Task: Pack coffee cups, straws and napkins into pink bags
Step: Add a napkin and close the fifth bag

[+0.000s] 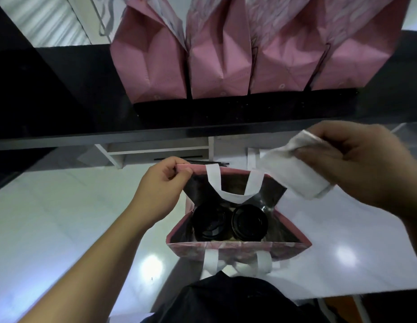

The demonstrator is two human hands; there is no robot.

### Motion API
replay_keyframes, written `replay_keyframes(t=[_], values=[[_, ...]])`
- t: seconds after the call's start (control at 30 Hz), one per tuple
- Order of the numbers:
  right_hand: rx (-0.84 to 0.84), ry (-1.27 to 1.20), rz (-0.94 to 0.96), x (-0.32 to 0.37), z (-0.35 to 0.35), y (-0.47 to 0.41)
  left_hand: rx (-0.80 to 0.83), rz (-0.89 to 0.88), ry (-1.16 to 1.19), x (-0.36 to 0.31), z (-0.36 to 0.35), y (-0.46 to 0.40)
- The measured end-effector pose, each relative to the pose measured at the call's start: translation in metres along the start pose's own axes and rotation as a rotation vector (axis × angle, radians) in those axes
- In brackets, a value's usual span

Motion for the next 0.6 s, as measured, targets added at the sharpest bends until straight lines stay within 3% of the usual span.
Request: replay_keyframes(t=[0.23, 0.47, 0.6], values=[[0.394, 0.465, 0.194, 0.019, -0.129, 0.017, -0.029, 0.000, 0.013, 0.001, 0.000, -0.004], [0.621, 0.470, 0.029, -0.006, -0.201, -0.005, -0.004, -0.019, 0.011, -0.002, -0.003, -0.005], [0.649, 0.573, -0.050, -0.023, -0.220, -0.029, -0.020, -0.020, -0.021, -0.005, -0.002, -0.004]])
Point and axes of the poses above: each hand's wrist, its own y-axis away from the middle knuckle, its own z-axis out of the back of the hand, x = y × z, the point moved 9 cm from there along -y, towards the middle knuckle, and after that the axes turned 11 degrees about -z, right-handed, at the moved point
